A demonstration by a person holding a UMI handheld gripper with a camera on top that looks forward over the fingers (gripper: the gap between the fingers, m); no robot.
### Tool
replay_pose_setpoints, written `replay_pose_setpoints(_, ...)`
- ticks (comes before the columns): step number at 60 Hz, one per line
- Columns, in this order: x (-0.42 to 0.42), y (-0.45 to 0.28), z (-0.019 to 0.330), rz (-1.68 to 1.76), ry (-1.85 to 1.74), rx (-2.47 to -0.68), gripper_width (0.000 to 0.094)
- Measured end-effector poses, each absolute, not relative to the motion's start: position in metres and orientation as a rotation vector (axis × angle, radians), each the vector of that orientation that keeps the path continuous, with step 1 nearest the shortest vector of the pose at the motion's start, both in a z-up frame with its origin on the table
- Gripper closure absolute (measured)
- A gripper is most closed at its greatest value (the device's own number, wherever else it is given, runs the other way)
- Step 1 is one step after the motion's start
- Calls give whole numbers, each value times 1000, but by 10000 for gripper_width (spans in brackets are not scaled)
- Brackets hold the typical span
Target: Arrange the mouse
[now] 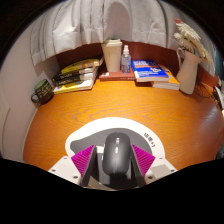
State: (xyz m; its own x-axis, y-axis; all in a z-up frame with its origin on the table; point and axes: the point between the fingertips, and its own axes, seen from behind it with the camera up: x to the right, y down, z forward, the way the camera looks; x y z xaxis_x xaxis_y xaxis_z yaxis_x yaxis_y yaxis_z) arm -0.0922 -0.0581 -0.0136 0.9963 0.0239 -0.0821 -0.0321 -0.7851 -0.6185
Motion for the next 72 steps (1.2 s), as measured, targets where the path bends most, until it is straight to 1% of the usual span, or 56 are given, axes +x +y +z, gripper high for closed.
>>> replay_pose_setpoints(2,-95,-57,-12,131,9,-2465,196)
replay_pose_setpoints(4,-97,-57,-12,137,12,-2463,164)
replay_pose_setpoints(6,-97,-58,-11,135,17,-2466,153)
replay_pose_setpoints(10,-93,-62,-7,105,8,-2482,64)
replay_pose_setpoints(15,-92,-72,20,85,-6,-2463,73)
replay_pose_setpoints(32,-78,-140,160,17,69,-2294,73)
replay_pose_setpoints(38,-80,-168,198,14,78,-2239,74)
replay_pose_setpoints(43,-84,-190,219,10,73,-2208,75)
replay_pose_setpoints(48,-82,-211,231,-10,73,-2191,76)
replay_pose_setpoints(52,-83,-229,232,-24,77,-2190,76)
replay_pose_setpoints(67,-93,-272,208,-23,76,-2226,76)
replay_pose_setpoints(72,-94,-277,208,-18,77,-2228,73)
